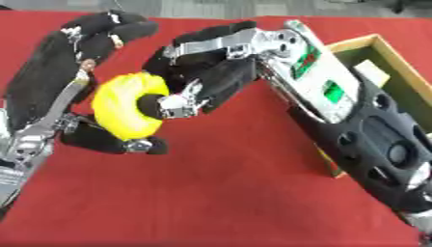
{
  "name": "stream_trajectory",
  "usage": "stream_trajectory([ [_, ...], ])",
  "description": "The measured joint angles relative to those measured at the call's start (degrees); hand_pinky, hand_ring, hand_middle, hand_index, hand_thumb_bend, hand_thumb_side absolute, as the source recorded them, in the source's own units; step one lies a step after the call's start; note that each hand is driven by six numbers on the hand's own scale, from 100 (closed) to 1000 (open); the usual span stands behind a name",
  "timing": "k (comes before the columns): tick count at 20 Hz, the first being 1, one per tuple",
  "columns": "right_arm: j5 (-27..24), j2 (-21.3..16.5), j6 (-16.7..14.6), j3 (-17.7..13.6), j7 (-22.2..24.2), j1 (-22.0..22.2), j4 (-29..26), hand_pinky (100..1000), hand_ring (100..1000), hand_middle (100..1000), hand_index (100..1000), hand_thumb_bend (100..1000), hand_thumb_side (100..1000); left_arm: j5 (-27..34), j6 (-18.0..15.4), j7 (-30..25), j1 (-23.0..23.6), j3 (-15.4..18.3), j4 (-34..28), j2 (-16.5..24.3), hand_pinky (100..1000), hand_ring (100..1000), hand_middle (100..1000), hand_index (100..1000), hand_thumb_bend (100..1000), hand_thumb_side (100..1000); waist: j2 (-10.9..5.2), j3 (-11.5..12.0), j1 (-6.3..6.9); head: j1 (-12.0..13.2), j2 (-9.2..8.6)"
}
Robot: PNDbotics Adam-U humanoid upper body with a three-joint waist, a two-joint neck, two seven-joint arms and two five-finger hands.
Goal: Pick up the objects with one hand, pass them to the other hand, and then place them into the box on the other side of the table.
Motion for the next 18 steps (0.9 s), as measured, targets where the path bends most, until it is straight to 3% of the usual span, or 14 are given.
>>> stream_trajectory([
  [10,-4.5,-1.5,3.9,-4.8,-1.0,2.0,-1.4,861,953,505,575,100,463,-0.5,3.5,2.2,5.0,3.3,0.8,2.2,755,729,743,885,992,385,0.00,-0.2,0.11,0.0,-0.20],
  [13,-6.2,-3.1,4.3,-7.8,-1.5,3.3,-1.8,863,957,508,579,100,435,-0.3,4.6,3.4,7.1,4.9,0.7,3.4,754,713,729,883,833,399,0.00,-0.5,0.11,-0.3,-0.20],
  [18,-9.0,-8.8,4.3,-16.6,-1.5,7.6,-0.3,865,959,511,581,100,411,3.6,6.3,8.7,11.8,9.8,0.0,5.7,744,678,695,869,698,431,-0.01,-0.8,0.04,-1.8,-0.20],
])
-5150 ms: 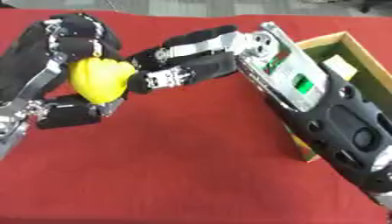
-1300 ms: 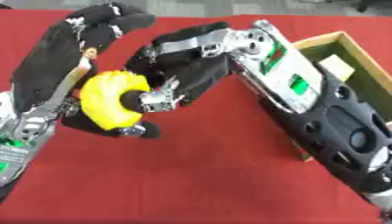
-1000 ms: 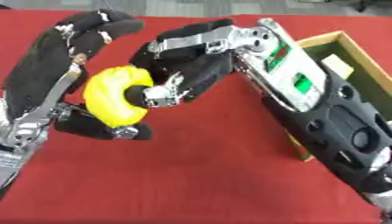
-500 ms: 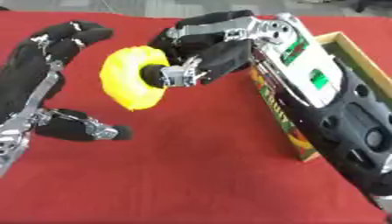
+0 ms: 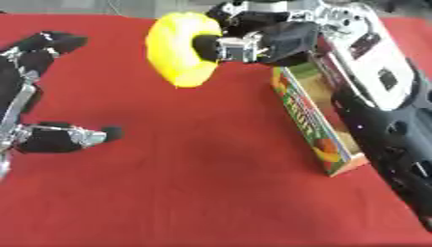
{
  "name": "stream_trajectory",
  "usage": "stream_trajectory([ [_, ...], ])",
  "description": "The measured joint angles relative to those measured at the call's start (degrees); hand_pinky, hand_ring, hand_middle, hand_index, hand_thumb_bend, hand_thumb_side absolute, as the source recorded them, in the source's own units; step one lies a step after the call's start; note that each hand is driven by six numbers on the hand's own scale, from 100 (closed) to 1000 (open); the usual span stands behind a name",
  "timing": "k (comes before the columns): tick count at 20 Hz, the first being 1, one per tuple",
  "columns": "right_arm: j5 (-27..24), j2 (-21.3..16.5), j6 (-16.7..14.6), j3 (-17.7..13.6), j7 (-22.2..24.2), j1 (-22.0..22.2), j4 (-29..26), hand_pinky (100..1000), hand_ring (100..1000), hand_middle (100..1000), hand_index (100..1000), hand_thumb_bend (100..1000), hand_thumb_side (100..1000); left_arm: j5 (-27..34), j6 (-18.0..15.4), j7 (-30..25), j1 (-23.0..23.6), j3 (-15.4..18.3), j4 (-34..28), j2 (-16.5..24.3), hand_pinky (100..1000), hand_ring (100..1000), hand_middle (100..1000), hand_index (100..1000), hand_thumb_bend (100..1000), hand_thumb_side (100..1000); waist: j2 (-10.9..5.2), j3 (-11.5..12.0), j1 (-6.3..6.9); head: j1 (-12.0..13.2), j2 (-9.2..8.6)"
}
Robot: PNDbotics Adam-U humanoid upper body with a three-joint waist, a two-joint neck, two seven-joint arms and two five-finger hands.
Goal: Pick up the objects with one hand, pass them to the other hand, and then place them into the box on the other side of the table.
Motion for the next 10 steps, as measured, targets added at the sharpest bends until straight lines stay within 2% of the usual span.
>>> stream_trajectory([
  [1,-0.5,-1.4,-0.2,-1.8,-0.3,1.2,0.7,865,959,511,581,100,405,1.3,0.1,1.4,0.9,1.0,0.0,0.3,739,665,683,864,625,453,0.00,0.0,-0.05,-0.4,-0.02],
  [3,-1.1,-4.3,-1.0,-5.3,-1.7,3.9,2.3,864,959,512,581,100,397,4.6,0.2,4.0,2.4,3.1,-0.1,0.8,736,652,669,856,567,456,0.00,0.0,-0.10,-1.2,-0.29],
  [7,-1.5,-9.3,-3.7,-10.6,-5.2,9.0,5.9,861,956,512,578,100,358,10.1,0.3,8.5,4.1,6.5,-0.1,1.0,733,639,655,849,515,456,0.00,0.0,-0.11,-3.1,-0.74],
  [10,-0.4,-12.4,-6.8,-13.7,-8.4,12.9,8.6,857,952,511,576,100,278,12.6,0.6,10.8,4.5,8.4,-0.1,0.9,731,634,650,847,499,458,0.00,-0.1,-0.11,-4.5,-1.33],
])
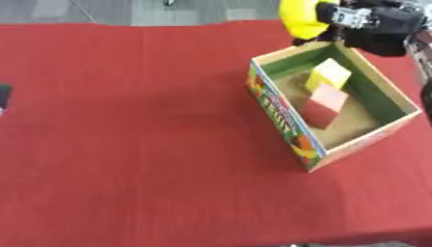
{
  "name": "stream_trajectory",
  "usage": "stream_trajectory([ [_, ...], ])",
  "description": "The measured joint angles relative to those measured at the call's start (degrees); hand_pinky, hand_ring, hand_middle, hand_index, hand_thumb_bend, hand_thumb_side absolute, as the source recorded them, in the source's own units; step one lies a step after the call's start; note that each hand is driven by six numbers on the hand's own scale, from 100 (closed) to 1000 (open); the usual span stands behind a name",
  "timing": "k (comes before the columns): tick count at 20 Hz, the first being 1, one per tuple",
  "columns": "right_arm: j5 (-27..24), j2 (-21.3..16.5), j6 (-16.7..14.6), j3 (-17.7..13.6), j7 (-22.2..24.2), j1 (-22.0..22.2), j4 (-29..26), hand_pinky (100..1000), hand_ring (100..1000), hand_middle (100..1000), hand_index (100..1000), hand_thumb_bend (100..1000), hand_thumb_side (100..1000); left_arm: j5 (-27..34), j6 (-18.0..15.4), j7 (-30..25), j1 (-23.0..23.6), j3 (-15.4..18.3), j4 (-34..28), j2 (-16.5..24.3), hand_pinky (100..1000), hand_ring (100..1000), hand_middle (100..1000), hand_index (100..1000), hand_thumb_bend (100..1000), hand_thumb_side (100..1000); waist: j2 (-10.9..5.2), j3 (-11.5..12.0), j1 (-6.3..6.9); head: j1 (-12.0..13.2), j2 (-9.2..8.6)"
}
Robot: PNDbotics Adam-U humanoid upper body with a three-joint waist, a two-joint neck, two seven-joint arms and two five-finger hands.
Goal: Pick up the objects with one hand, pass them to the other hand, and then place them into the box on the other side of the table.
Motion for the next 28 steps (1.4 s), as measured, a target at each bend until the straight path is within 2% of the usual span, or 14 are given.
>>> stream_trajectory([
  [1,0.7,-0.8,-1.3,-0.9,-1.2,1.1,0.8,853,947,510,573,100,203,0.6,0.1,0.5,0.1,0.4,0.0,0.0,731,633,649,845,492,457,0.00,0.0,0.01,-0.3,-0.22],
  [5,5.9,-2.9,-7.9,-2.8,-5.7,4.8,3.6,846,938,510,570,100,112,1.7,0.4,1.8,0.4,1.3,0.0,-0.1,731,632,648,842,484,457,-0.01,-0.3,0.06,-0.9,-1.03],
  [11,14.0,-3.9,-16.4,-2.7,-8.4,6.6,7.8,847,945,535,603,100,100,2.0,0.5,2.1,0.4,1.7,0.0,-0.6,732,632,648,844,484,458,-0.02,-0.2,0.24,-1.7,-1.89],
  [13,15.8,-4.1,-18.6,-2.5,-8.8,6.6,9.0,855,972,595,670,100,100,2.0,0.5,2.2,0.4,1.7,0.0,-0.6,732,632,648,844,483,460,-0.02,-0.1,0.24,-1.8,-1.93],
  [14,16.6,-4.2,-19.7,-2.4,-8.9,6.6,9.6,866,1000,657,724,100,100,2.1,0.5,2.3,0.4,1.7,0.0,-0.6,732,632,648,844,481,462,-0.02,-0.1,0.24,-1.9,-1.94],
  [15,17.3,-4.2,-20.7,-2.3,-9.0,6.6,10.1,882,1000,750,799,100,120,2.1,0.5,2.4,0.4,1.7,0.0,-0.6,732,632,648,845,480,463,-0.02,0.0,0.23,-1.9,-1.95],
  [17,18.7,-4.2,-22.6,-2.2,-8.9,6.6,10.8,915,1000,871,916,100,205,2.3,0.5,2.4,0.4,1.7,0.0,-0.6,732,633,648,845,480,463,-0.02,0.0,0.19,-1.9,-1.96],
  [20,21.0,-4.2,-25.4,-2.2,-8.3,6.8,11.5,954,1000,956,982,100,248,2.4,0.5,2.5,0.4,1.8,0.0,-0.7,732,633,649,846,481,461,-0.02,0.0,0.14,-1.8,-1.96],
  [24,23.6,-4.2,-28.0,-2.4,-8.1,7.1,12.7,984,1000,1000,1000,100,315,2.4,0.5,2.5,0.4,1.9,0.0,-1.0,732,634,650,848,483,460,-0.02,0.1,0.14,-1.5,-1.96],
  [28,24.7,-4.2,-29.4,-2.5,-8.6,7.1,13.4,989,1000,1000,1000,100,323,2.4,0.6,2.7,0.4,2.0,0.0,-1.0,730,634,650,848,482,460,-0.02,0.1,0.22,-1.3,-1.95],
])
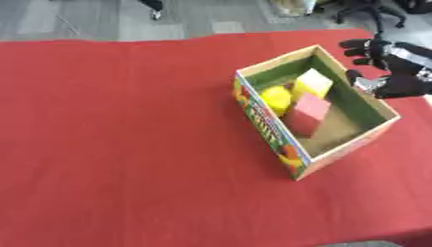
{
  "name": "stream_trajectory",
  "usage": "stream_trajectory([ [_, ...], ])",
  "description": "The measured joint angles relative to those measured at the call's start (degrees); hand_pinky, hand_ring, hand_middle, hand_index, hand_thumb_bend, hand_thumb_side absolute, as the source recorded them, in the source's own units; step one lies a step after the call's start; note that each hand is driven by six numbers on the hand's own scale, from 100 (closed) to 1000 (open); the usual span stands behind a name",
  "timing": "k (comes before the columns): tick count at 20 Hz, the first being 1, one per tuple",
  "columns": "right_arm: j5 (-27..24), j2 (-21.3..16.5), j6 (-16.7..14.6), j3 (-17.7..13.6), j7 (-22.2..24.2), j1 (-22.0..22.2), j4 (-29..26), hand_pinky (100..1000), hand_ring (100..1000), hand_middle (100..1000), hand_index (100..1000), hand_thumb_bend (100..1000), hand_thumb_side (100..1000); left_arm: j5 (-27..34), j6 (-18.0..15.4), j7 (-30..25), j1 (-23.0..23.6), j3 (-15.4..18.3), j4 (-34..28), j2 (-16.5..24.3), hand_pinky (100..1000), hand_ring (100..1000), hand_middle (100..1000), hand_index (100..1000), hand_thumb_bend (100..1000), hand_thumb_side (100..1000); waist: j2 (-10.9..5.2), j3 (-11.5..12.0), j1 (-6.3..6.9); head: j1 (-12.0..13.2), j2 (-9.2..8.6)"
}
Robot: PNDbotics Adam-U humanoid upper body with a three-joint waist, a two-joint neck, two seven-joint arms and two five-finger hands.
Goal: Pick up the objects with one hand, pass them to the other hand, and then place them into the box on the other side of the table.
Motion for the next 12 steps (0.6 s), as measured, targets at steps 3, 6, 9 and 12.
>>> stream_trajectory([
  [3,0.0,0.0,-0.3,-0.3,-0.5,0.1,0.1,978,1000,1000,1000,100,307,0.0,0.0,0.1,0.0,0.0,0.0,0.0,728,634,649,848,480,462,0.00,-0.1,0.03,0.2,0.01],
  [6,-1.8,0.1,0.6,-0.8,-1.7,0.5,-0.1,955,1000,978,1000,100,489,0.0,0.1,0.1,0.0,0.0,0.0,-0.1,723,631,646,847,473,464,0.00,-0.3,0.19,0.5,0.02],
  [9,-8.9,1.4,3.3,-2.0,-5.0,1.4,-2.7,947,1000,969,1000,100,672,0.4,0.2,0.2,-0.3,0.0,0.0,-0.7,719,624,638,846,447,481,0.00,-0.4,0.37,1.0,0.03],
  [12,-19.5,3.7,4.7,-3.6,-9.1,2.6,-7.7,956,1000,982,1000,100,614,2.7,1.0,0.8,-0.8,0.4,0.0,-1.6,703,610,629,849,381,550,0.00,-0.4,0.56,2.0,0.05],
])
